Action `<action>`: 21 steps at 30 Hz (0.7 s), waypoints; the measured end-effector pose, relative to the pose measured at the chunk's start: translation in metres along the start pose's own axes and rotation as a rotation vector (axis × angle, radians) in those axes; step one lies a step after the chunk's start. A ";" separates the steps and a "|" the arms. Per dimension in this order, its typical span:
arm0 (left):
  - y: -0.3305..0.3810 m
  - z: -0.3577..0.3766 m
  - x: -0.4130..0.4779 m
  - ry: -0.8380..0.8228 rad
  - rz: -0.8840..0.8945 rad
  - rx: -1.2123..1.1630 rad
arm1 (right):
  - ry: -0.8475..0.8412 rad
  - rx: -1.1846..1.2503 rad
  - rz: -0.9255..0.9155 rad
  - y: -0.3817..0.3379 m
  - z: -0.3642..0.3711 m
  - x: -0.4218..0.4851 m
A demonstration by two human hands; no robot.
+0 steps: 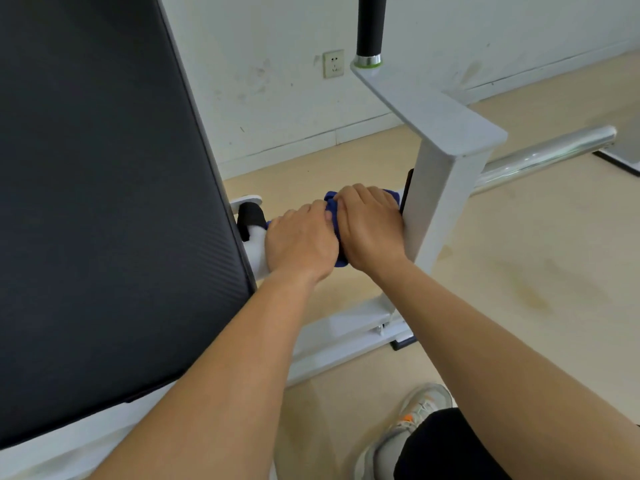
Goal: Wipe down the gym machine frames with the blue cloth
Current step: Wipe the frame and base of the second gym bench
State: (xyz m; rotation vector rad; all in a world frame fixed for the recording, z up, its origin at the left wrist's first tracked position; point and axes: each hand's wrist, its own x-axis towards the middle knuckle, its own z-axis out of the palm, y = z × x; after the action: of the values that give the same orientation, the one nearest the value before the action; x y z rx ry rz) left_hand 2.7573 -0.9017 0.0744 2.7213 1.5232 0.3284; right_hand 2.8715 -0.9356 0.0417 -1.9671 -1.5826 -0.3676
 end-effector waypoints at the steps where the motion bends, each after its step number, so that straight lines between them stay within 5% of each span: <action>1: -0.001 0.001 -0.004 0.026 0.035 0.018 | 0.033 0.035 0.001 0.001 0.002 -0.005; 6: -0.018 0.023 -0.052 0.133 0.164 0.096 | 0.197 0.050 -0.016 -0.002 0.020 -0.047; 10: -0.013 0.018 -0.036 0.155 0.080 0.066 | 0.220 0.065 -0.083 -0.002 0.014 -0.020; 16: -0.001 -0.008 0.001 -0.074 -0.124 -0.110 | -0.125 -0.056 0.029 -0.012 -0.010 0.022; 21: -0.004 0.009 -0.023 0.134 -0.041 0.056 | -0.173 0.005 -0.085 -0.002 -0.011 0.026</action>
State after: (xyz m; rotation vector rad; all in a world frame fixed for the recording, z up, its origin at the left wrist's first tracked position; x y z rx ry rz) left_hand 2.7442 -0.9181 0.0608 2.7563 1.6422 0.4837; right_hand 2.8775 -0.9207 0.0651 -1.9772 -1.7779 -0.2312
